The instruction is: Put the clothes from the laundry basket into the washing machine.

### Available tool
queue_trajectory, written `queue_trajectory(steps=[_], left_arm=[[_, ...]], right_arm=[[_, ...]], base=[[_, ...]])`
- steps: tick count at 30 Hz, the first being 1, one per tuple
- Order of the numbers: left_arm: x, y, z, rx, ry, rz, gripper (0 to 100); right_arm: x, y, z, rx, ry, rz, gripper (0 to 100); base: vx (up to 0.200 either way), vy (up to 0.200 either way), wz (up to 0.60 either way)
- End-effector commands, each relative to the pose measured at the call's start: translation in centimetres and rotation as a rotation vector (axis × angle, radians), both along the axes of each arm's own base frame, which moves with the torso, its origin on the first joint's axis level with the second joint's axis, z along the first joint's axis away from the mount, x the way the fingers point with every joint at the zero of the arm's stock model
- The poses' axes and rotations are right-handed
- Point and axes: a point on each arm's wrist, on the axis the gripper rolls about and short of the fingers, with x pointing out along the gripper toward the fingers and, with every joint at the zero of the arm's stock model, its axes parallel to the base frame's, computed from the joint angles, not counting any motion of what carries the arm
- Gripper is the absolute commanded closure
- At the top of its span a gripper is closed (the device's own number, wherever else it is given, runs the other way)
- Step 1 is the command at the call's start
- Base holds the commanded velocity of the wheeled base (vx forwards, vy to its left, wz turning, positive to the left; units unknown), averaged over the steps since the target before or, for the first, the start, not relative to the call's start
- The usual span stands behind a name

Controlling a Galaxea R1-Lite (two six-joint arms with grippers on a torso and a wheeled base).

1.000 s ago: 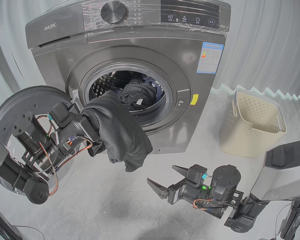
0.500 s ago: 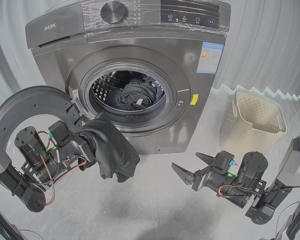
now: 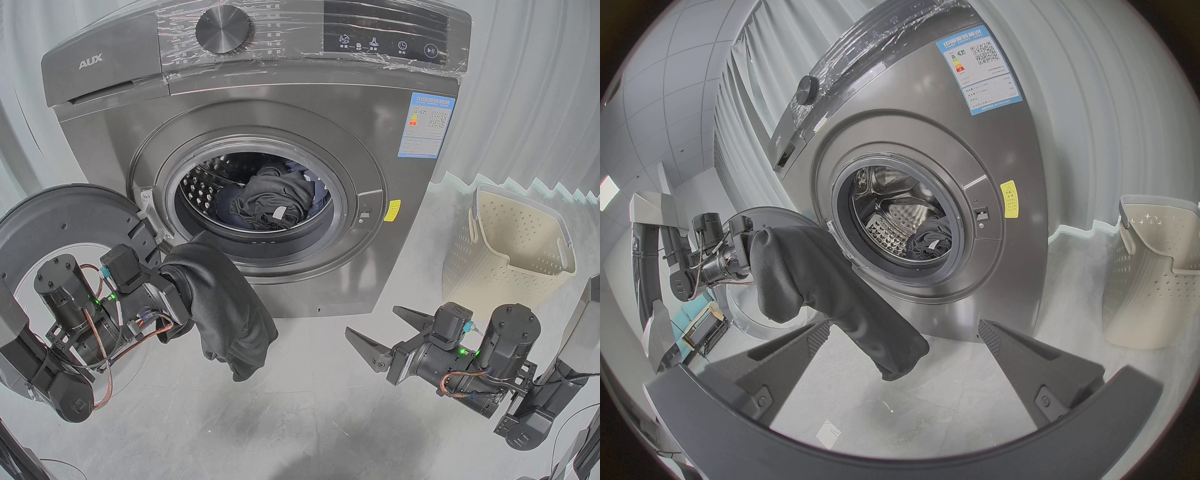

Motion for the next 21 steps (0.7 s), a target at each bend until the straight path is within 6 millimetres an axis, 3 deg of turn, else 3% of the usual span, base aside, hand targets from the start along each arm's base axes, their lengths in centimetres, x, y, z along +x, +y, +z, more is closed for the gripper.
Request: queue_trajectory(steps=[1,14,21], left_arm=[[0.1,-0.5,-0.3,0.010,0.006,-0.013,100],[-0.1,-1.8,-1.5,0.043,0.033,-0.058,100],[0.0,-2.2,-1.8,0.050,0.040,-0.065,100]], right_arm=[[-0.1,0.3,-0.3,-0.005,0.008,0.010,0],[-0.6,0.8,-0.2,-0.003,0.006,0.036,0],[-1.1,1.1,-0.2,-0.003,0.009,0.054,0]], base=[[0.200,0.000,0.00],[0.200,0.000,0.00],[0.000,0.000,0.00]])
